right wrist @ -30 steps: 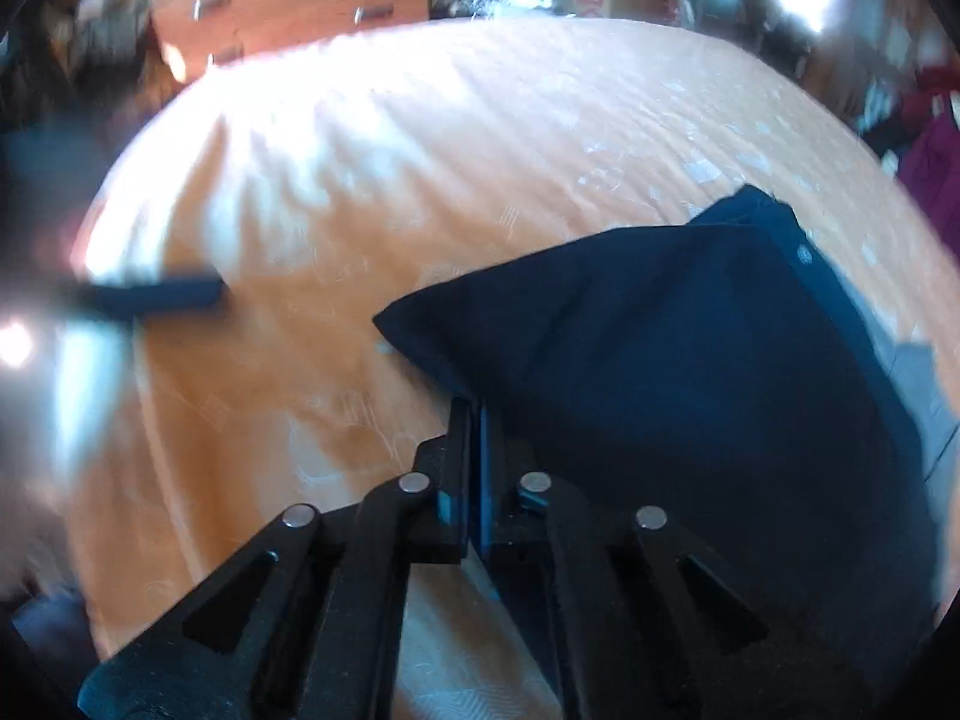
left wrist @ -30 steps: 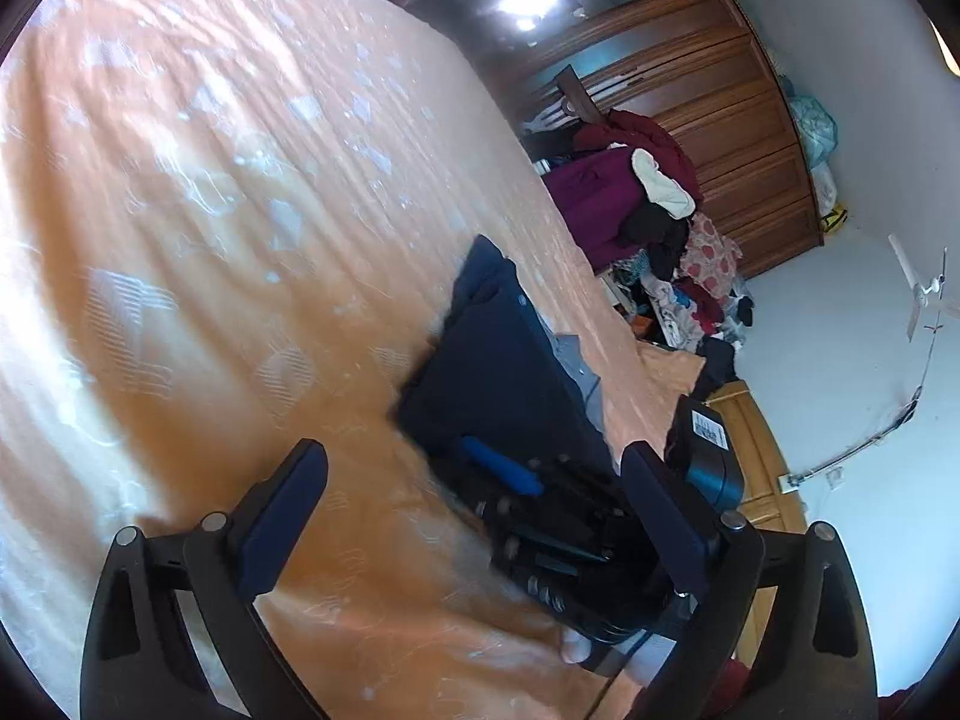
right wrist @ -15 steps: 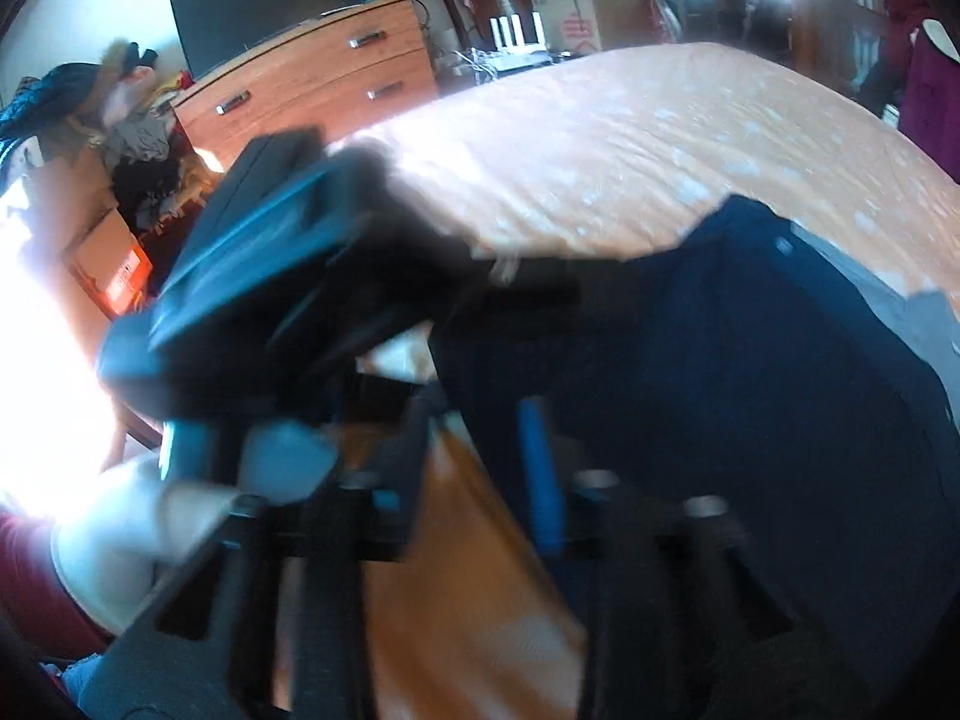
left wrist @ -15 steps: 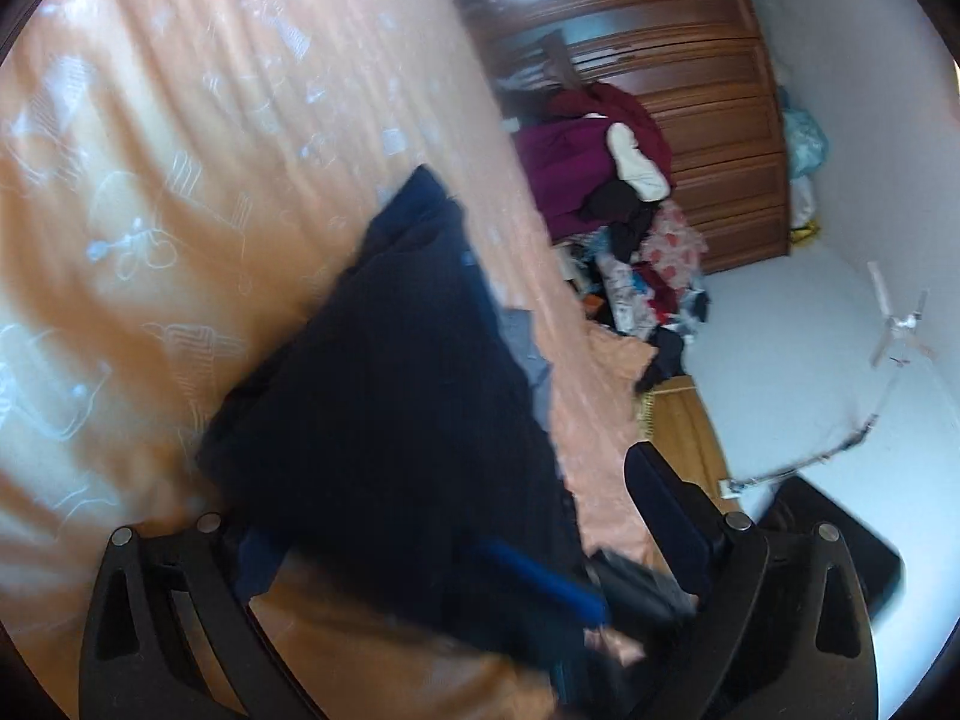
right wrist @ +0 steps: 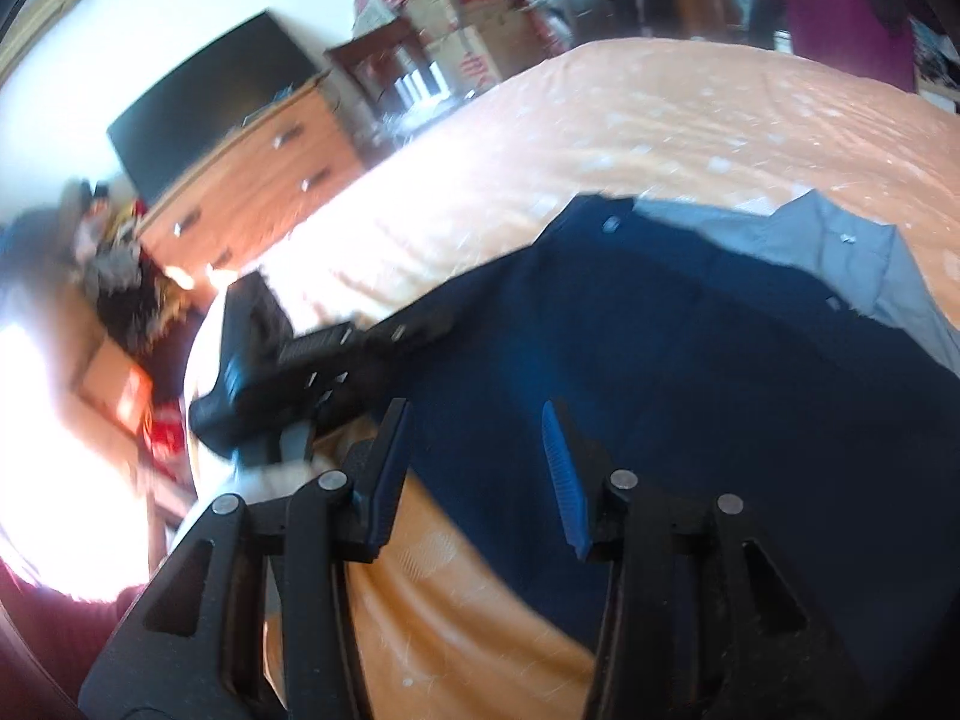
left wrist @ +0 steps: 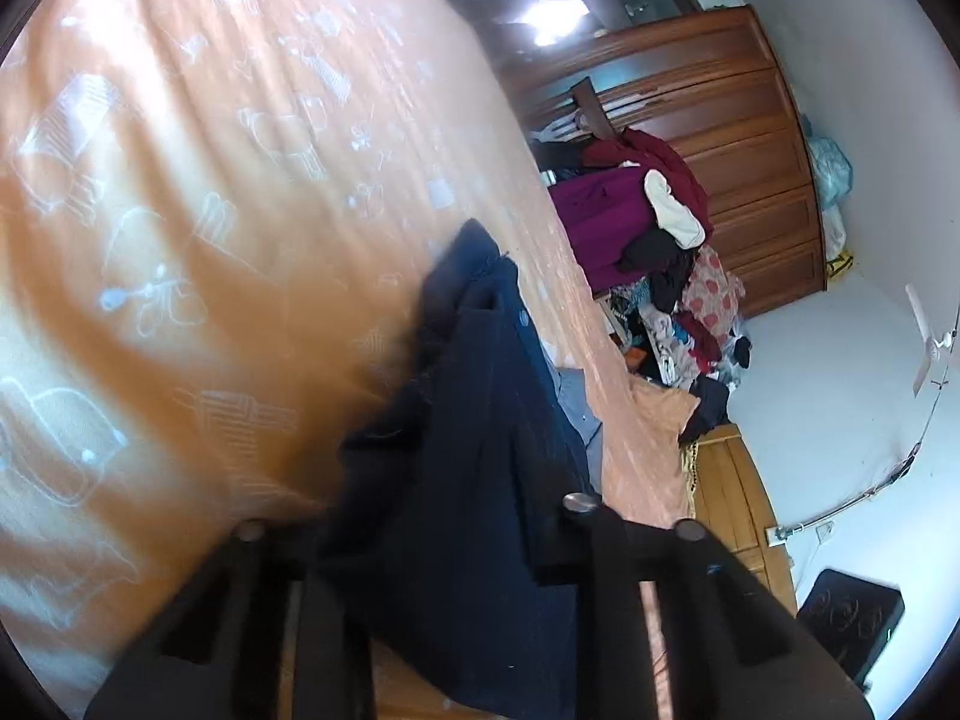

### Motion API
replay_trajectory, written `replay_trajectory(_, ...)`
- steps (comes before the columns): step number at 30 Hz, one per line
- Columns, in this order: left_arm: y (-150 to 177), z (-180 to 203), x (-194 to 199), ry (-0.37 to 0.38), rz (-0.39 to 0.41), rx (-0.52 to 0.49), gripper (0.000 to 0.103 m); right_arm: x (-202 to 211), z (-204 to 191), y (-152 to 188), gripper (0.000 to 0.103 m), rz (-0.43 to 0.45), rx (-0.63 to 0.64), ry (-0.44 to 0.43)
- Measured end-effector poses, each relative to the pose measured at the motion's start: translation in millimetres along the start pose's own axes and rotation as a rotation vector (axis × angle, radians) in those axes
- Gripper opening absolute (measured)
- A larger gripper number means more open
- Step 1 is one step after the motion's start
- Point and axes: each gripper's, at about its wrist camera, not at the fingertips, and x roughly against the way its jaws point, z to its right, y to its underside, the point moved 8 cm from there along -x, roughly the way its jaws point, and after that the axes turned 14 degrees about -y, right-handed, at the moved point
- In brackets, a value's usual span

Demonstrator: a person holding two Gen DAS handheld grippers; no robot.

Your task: Fold small clothes

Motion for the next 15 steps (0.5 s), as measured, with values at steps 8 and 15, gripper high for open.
replay_trajectory(8, 32.2, 89.9, 16.7, -0.054, 0.103, -0.427, 0.020, -22.0, 50.1, -97.8, 0.095, -0.035, -0.129, -0.041)
replay_trajectory(15, 58.4, 113.2, 4.2, -0.066, 0.097, -0.556, 0.020, -107.1, 82.5, -93.3, 0.093, -0.350, -0.229, -0.030)
